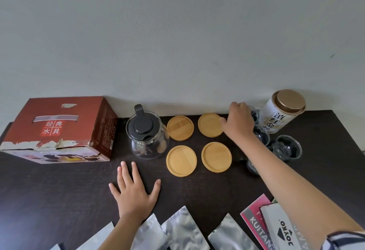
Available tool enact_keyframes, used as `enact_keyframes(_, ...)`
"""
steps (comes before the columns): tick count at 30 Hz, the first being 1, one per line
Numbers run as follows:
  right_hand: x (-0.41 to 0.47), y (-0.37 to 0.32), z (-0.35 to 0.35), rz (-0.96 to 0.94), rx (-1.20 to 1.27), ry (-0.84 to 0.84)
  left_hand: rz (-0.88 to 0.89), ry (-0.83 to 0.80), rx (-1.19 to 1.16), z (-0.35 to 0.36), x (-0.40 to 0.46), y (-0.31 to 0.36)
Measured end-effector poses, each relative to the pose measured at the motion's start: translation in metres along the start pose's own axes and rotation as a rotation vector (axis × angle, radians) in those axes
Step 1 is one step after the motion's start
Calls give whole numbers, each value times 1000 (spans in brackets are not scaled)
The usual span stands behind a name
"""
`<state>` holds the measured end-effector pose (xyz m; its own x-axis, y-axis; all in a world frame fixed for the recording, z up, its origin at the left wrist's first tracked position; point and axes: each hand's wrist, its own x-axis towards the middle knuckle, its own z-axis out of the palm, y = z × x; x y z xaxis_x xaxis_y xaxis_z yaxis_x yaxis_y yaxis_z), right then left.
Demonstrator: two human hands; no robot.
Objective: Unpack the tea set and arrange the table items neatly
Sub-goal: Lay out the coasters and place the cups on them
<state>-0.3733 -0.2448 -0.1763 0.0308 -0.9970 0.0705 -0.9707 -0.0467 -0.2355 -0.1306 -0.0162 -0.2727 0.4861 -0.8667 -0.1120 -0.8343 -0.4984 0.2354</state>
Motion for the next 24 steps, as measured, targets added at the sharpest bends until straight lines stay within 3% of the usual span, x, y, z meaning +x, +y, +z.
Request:
enact_keyframes(5,24,26,-8,278,-49,-239,-5,-10,12,0,-1,1)
enact_keyframes(12,29,26,-17,287,12,-197,-5,-11,-1,-1,0,2)
enact_keyframes(15,20,11,-26,200,7,-158,-2,-8,4,-1,0,2)
enact_keyframes(19,0,-31,-28,-80,75,-125,-2,-4,5,-1,-1,2)
enact_keyframes(24,-17,-79,-1,-314,213,-208,-6,-24,10,-1,-1,2)
